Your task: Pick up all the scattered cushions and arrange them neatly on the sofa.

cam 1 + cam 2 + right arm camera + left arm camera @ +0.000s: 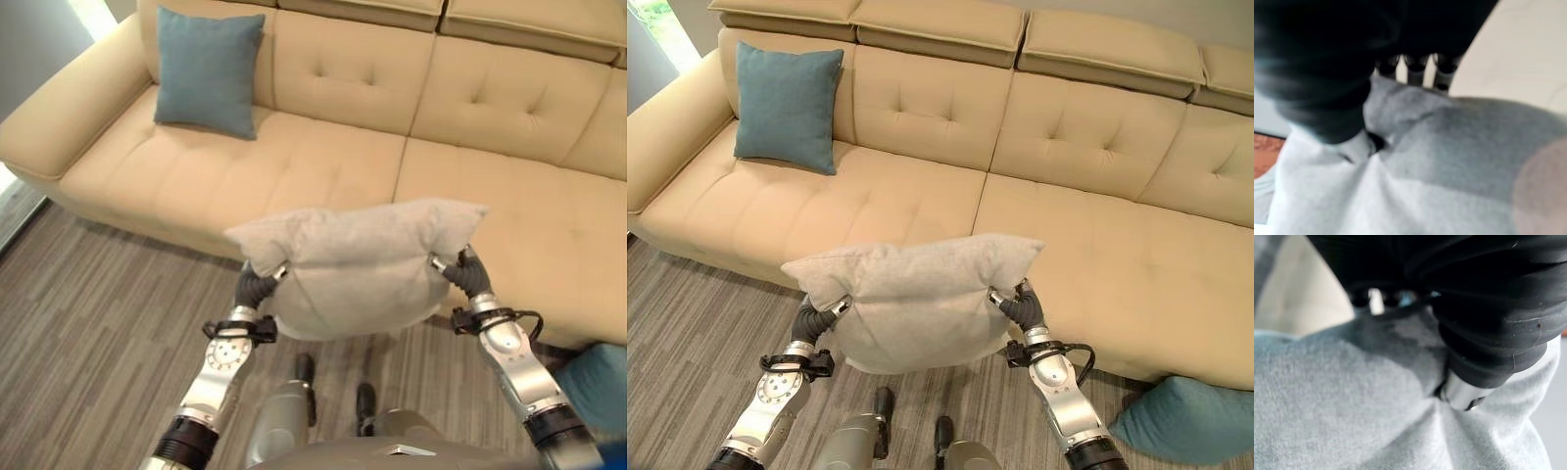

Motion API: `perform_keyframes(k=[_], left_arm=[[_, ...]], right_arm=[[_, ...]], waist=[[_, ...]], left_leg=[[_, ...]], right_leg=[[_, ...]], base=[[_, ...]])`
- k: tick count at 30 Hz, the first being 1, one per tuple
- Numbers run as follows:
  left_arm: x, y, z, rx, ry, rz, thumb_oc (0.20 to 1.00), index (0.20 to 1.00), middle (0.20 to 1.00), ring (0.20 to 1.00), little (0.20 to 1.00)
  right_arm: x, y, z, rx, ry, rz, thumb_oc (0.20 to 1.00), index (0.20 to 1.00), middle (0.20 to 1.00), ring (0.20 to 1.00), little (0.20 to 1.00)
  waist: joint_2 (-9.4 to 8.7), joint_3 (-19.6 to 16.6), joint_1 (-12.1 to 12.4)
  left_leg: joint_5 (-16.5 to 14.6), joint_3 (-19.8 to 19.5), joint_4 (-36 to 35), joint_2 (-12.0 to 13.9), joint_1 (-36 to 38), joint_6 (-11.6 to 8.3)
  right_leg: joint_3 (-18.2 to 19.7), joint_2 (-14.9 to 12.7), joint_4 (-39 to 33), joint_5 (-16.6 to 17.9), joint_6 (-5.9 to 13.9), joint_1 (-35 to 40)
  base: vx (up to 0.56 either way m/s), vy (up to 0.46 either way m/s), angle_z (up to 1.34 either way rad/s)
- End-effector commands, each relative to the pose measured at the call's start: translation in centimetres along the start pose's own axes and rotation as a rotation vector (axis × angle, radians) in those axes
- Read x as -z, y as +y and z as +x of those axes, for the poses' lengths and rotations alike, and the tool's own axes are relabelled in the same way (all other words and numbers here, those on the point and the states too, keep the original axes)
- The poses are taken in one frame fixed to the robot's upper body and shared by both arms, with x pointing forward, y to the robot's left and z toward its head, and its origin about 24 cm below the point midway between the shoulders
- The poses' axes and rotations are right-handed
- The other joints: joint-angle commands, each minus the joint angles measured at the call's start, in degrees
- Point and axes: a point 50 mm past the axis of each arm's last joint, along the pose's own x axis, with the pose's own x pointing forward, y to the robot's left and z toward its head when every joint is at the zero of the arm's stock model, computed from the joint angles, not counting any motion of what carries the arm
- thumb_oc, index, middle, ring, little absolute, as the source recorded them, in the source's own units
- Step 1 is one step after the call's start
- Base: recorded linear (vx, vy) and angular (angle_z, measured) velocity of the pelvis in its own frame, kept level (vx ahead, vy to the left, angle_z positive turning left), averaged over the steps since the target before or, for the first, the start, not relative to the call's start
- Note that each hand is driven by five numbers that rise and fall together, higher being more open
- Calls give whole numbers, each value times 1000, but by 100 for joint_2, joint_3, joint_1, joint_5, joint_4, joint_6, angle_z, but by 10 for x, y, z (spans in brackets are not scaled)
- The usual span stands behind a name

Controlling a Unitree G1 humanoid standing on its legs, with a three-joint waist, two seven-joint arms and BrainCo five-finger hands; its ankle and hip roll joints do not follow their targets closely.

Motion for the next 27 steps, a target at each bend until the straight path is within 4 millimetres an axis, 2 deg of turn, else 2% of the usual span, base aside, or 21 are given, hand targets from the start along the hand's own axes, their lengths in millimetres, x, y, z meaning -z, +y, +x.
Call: perform_keyframes(k=[1,4,6,8,9,11,13,15,16,18,19,20,23,24,25,27], left_arm=[[-45,-13,8,77,-228,-16,200,200,200,200,200],[-43,-10,5,73,-223,-10,200,200,200,200,200],[-46,-8,5,68,-232,-2,200,200,200,200,200],[-49,-5,6,64,-243,21,200,200,200,200,200],[-49,-6,7,65,-244,28,200,200,200,200,200],[-50,-7,7,75,-250,32,200,200,200,200,200],[-52,-8,8,78,-262,29,200,200,200,200,200],[-55,-8,10,62,-274,9,200,200,200,200,200],[-54,-9,10,69,-276,3,200,200,200,200,200],[-54,-12,10,72,-277,-18,200,200,200,200,200],[-54,-14,10,77,-273,-23,200,200,200,200,200],[-54,-17,11,95,-270,-27,200,200,200,200,200],[-54,-20,10,109,-265,-38,200,200,200,200,200],[-54,-19,10,108,-265,-37,200,200,200,200,200],[-52,-18,9,106,-257,-32,200,200,200,200,200],[-53,-18,9,102,-259,-31,200,200,200,200,200]], right_arm=[[-49,-1,10,19,-258,36,200,200,200,200,200],[-48,4,9,7,-255,40,200,200,200,200,200],[-52,8,11,-13,-270,32,200,200,200,200,200],[-61,13,15,-23,-307,22,200,200,200,200,200],[-63,14,16,-29,-318,19,200,200,200,200,200],[-66,15,18,-40,-331,6,200,200,200,200,200],[-72,15,21,-49,-357,-2,200,200,200,200,200],[-79,19,26,-70,-380,7,200,200,200,200,200],[-79,19,25,-74,-384,4,200,200,200,200,200],[-76,16,23,-74,-369,-9,200,200,200,200,200],[-72,15,21,-72,-356,-13,200,200,200,200,200],[-67,9,17,-62,-335,-24,200,200,200,200,200],[-58,-1,13,-39,-292,-33,200,200,200,200,200],[-56,-1,12,-36,-286,-30,200,200,200,200,200],[-55,-3,12,-30,-280,-33,200,200,200,200,200],[-55,-3,12,-23,-280,-34,200,200,200,200,200]], waist=[[19,-570,17],[32,-648,32],[79,-614,58],[147,-508,66],[157,-490,64],[170,-495,24],[153,-487,-5],[132,-426,-43],[63,-468,-71],[33,-537,-105],[22,-547,-136],[-10,-527,-170],[-37,-405,-151],[-57,-384,-124],[-118,-399,-91],[-136,-402,-73]], left_leg=[[-83,64,108,-35,425,82],[-126,109,-97,-79,720,158],[-202,216,-237,-111,1017,304],[-287,348,-297,-78,1214,430],[-324,378,-299,-68,1279,445],[-426,367,-340,-103,1434,449],[-526,367,-349,-147,1544,440],[-713,416,-371,-114,1847,361],[-772,395,-410,-147,1921,335],[-863,315,-415,-76,2040,247],[-945,273,-262,-16,2007,187],[-1040,279,227,99,1861,71],[-717,240,1563,309,1061,-94],[-728,191,1555,287,931,-69],[-801,120,1239,259,815,-21],[-710,89,1018,265,797,-30]], right_leg=[[173,-157,239,-107,844,31],[213,-243,397,-169,910,48],[254,-414,1243,-67,1081,-255],[197,-586,2181,243,1235,-777],[117,-627,2283,251,1223,-925],[-24,-634,1995,150,1152,-1077],[-177,-664,1441,226,1145,-1159],[-612,-716,480,698,1285,-1436],[-569,-714,278,796,1298,-1313],[-369,-631,313,833,1235,-1211],[-355,-610,332,800,1182,-1167],[-423,-618,313,703,1106,-1031],[-565,-539,174,503,836,-683],[-550,-523,136,473,822,-625],[-527,-505,34,461,860,-530],[-519,-500,-41,462,893,-462]], base=[[217,154,-32],[169,159,-66],[114,212,-58],[50,169,-41],[90,101,-49],[131,11,-32],[181,-56,-4],[350,-209,-18],[345,-267,-15],[284,-253,-1],[252,-294,33],[181,-274,56],[111,-180,69],[193,-104,31],[179,-50,-9],[122,-11,-11]])
